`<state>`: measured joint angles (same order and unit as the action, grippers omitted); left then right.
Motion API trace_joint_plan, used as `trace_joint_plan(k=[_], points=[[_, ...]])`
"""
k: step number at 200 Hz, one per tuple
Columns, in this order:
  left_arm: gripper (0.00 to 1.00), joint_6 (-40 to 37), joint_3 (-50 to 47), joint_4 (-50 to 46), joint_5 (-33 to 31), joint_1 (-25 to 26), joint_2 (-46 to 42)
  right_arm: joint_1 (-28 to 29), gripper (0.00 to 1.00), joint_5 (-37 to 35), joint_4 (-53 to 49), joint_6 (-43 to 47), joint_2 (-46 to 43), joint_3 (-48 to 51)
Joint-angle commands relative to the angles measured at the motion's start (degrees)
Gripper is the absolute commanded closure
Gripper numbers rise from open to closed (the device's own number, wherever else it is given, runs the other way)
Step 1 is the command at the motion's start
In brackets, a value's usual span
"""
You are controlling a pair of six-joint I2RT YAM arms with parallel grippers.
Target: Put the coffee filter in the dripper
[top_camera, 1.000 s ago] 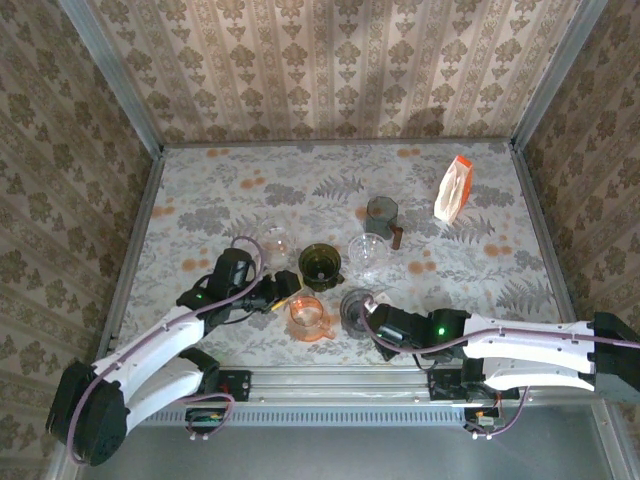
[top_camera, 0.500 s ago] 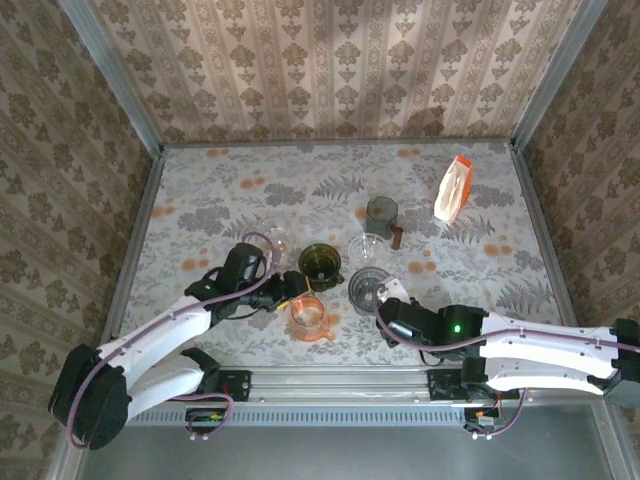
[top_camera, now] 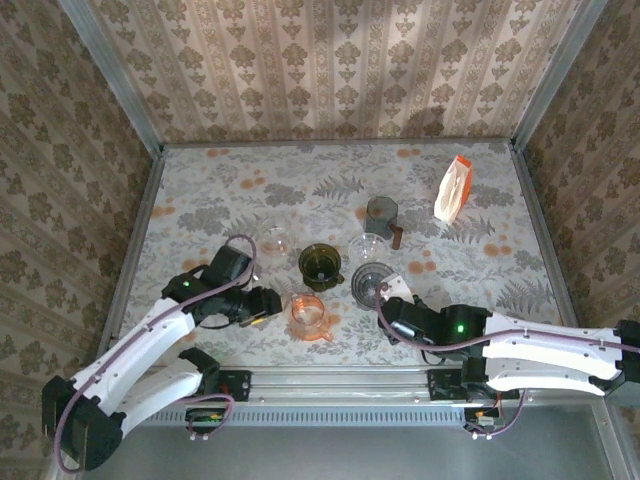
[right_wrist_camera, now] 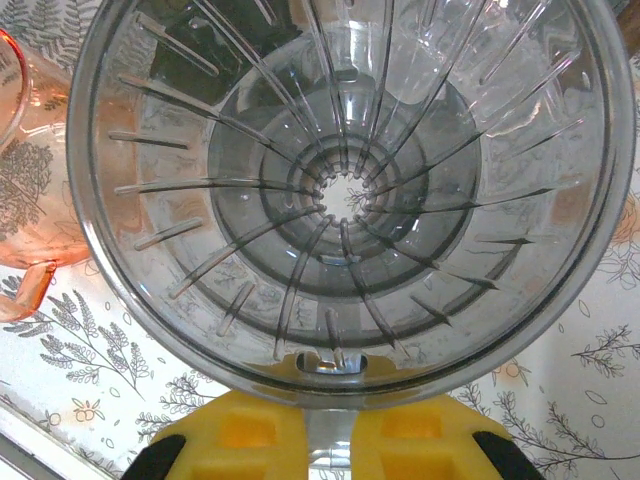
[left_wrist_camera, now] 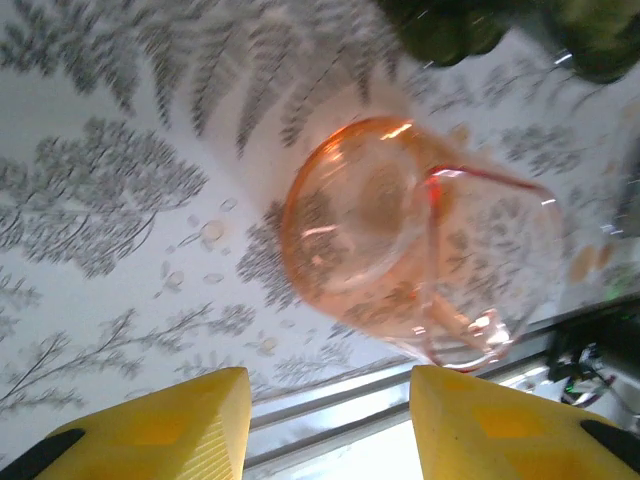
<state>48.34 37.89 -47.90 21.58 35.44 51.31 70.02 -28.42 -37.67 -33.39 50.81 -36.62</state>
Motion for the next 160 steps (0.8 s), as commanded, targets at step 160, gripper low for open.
trace_joint_plan(k=[160], points=[[0.57, -1.6, 7.7, 18.1, 3.4, 10.8, 27.2, 0.3, 0.99, 4.5, -4.3, 4.4, -4.2, -9.5]])
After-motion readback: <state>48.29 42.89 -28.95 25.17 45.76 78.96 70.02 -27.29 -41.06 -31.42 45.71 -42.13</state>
